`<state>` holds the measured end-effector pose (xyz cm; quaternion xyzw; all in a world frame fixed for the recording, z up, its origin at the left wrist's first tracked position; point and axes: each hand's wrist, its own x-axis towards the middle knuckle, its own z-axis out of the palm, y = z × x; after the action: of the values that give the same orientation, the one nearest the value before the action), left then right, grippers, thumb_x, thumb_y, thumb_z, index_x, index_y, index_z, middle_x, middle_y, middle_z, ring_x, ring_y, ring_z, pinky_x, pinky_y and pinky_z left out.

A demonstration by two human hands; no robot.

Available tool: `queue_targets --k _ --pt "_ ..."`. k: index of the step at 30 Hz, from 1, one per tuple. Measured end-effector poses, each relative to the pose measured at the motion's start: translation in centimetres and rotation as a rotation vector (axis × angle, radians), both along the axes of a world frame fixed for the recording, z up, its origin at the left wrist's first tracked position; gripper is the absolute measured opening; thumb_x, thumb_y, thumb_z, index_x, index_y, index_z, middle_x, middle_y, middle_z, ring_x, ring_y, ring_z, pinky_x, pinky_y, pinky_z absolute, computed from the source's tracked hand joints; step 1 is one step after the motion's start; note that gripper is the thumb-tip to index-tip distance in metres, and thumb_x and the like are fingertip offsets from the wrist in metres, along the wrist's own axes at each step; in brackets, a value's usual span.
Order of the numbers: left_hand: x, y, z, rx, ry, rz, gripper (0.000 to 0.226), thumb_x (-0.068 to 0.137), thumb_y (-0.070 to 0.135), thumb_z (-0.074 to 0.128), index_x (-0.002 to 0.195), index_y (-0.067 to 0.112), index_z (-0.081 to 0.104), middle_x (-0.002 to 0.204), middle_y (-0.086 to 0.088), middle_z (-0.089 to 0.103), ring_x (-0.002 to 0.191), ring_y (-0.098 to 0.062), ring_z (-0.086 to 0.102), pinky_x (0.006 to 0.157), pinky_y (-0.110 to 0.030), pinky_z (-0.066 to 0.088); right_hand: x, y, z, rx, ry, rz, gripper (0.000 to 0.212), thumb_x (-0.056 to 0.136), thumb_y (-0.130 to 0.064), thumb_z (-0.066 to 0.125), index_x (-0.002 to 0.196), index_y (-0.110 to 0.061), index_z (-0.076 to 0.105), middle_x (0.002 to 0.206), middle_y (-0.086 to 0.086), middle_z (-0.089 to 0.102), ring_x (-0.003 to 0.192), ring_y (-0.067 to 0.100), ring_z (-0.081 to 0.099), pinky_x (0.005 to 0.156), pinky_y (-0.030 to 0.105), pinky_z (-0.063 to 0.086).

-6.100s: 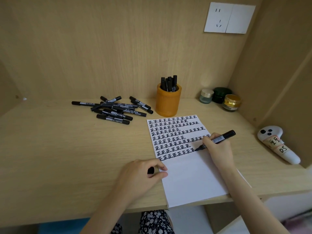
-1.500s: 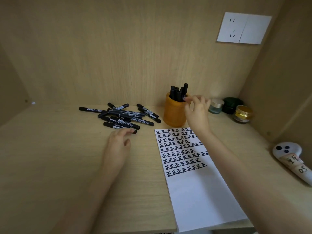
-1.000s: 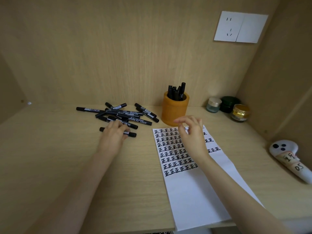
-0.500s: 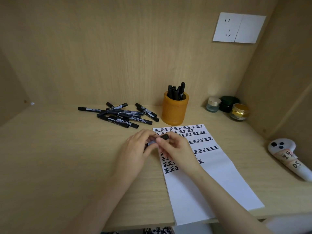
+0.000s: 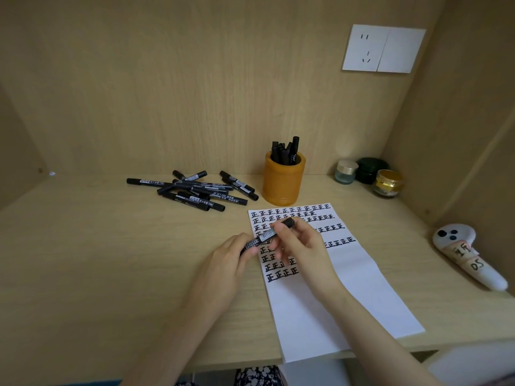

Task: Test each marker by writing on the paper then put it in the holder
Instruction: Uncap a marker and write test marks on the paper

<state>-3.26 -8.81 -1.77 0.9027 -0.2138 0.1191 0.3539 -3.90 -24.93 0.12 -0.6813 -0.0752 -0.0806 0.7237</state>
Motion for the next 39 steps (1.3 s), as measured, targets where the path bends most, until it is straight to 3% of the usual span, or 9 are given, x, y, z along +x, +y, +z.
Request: queue_targets --k 3,9,13,18,22,24,30,34,39 --pt "-0.3 -0.2 0.2 0.002 0.023 -0.009 0.021 0.098 0.037 0.036 0.107 0.025 0.051 0.082 0.012 0.055 0.072 -0.005 0.053 0.063 -0.027 0.042 -0.2 -0.1 0.0 0.017 -0.004 0.008 0.011 0.097 -0.015 0.053 0.096 -0.004 0.056 0.065 0.004 0.061 0.051 0.012 0.050 0.048 0.021 0.041" --pt "-1.0 -0.2 0.3 0.052 0.022 0.004 0.020 0.097 0.044 0.034 0.098 0.030 0.049 0.052 0.009 0.044 0.049 -0.006 0.044 0.047 -0.020 0.029 -0.5 -0.4 -0.2 0.035 0.011 0.016 0.012 0.098 -0.016 0.050 0.091 -0.007 0.052 0.062 0.001 0.059 0.050 0.010 0.046 0.048 0.020 0.038" --pt "-1.2 -0.2 0.6 -0.043 0.108 -0.050 0.019 0.094 0.049 0.036 0.091 0.035 0.048 0.056 0.020 0.053 0.048 -0.006 0.046 0.046 -0.020 0.030 -0.9 -0.7 0.0 0.014 0.001 0.027 0.013 0.098 -0.016 0.049 0.095 -0.004 0.053 0.062 0.000 0.057 0.052 0.011 0.046 0.049 0.020 0.038" --pt "-2.0 -0.8 1.1 -0.068 0.100 -0.111 0.017 0.095 0.048 0.037 0.093 0.035 0.049 0.052 0.010 0.048 0.046 -0.008 0.042 0.046 -0.020 0.027 -1.3 -0.6 0.5 0.088 0.076 0.053 0.020 0.087 -0.027 0.067 0.086 -0.011 0.055 0.057 0.001 0.052 0.046 0.011 0.042 0.043 0.020 0.031" --pt "-1.9 -1.3 0.9 -0.055 0.150 -0.095 0.027 0.087 0.059 0.038 0.100 0.038 0.048 0.074 0.010 0.065 0.060 -0.004 0.057 0.056 -0.027 0.044 -1.3 -0.6 0.1 0.014 0.093 0.049 0.016 0.088 -0.008 0.065 0.075 -0.011 0.057 0.048 -0.002 0.045 0.041 0.009 0.036 0.041 0.018 0.027" --pt "-2.0 -1.1 0.6 -0.056 0.187 -0.069 0.039 0.080 0.070 0.036 0.099 0.039 0.049 0.081 0.016 0.066 0.060 0.003 0.056 0.055 -0.023 0.041 -1.1 -1.6 0.1 0.049 0.097 -0.034 0.013 0.089 -0.011 0.063 0.078 -0.012 0.058 0.048 -0.001 0.046 0.042 0.013 0.038 0.042 0.023 0.027" --pt "-3.4 -0.6 0.0 -0.005 0.210 -0.100 0.011 0.087 0.047 0.056 0.088 0.036 0.058 0.060 0.031 0.054 0.049 -0.001 0.048 0.046 -0.012 0.031 -0.9 -7.7 0.0 0.064 0.149 -0.298 0.022 0.086 -0.026 0.068 0.090 -0.005 0.067 0.069 0.013 0.069 0.056 0.018 0.061 0.043 0.021 0.035" --pt "-3.8 -0.6 -0.3 0.020 0.213 -0.137 0.009 0.085 0.049 0.059 0.088 0.041 0.062 0.056 0.022 0.053 0.049 -0.003 0.046 0.050 -0.011 0.031 -1.2 -9.9 -0.8 -0.043 0.237 -0.410 0.027 0.077 -0.033 0.078 0.072 -0.015 0.058 0.061 0.007 0.059 0.051 0.014 0.048 0.041 0.021 0.033" --pt "-3.9 -0.5 -0.8 0.117 0.198 -0.162 0.019 0.082 0.055 0.058 0.098 0.045 0.064 0.053 0.017 0.052 0.055 0.001 0.051 0.052 -0.010 0.032 -1.0 -10.7 -1.3 -0.029 0.215 -0.496 0.021 0.087 -0.024 0.068 0.073 -0.011 0.061 0.054 0.007 0.055 0.045 0.015 0.047 0.037 0.019 0.030"
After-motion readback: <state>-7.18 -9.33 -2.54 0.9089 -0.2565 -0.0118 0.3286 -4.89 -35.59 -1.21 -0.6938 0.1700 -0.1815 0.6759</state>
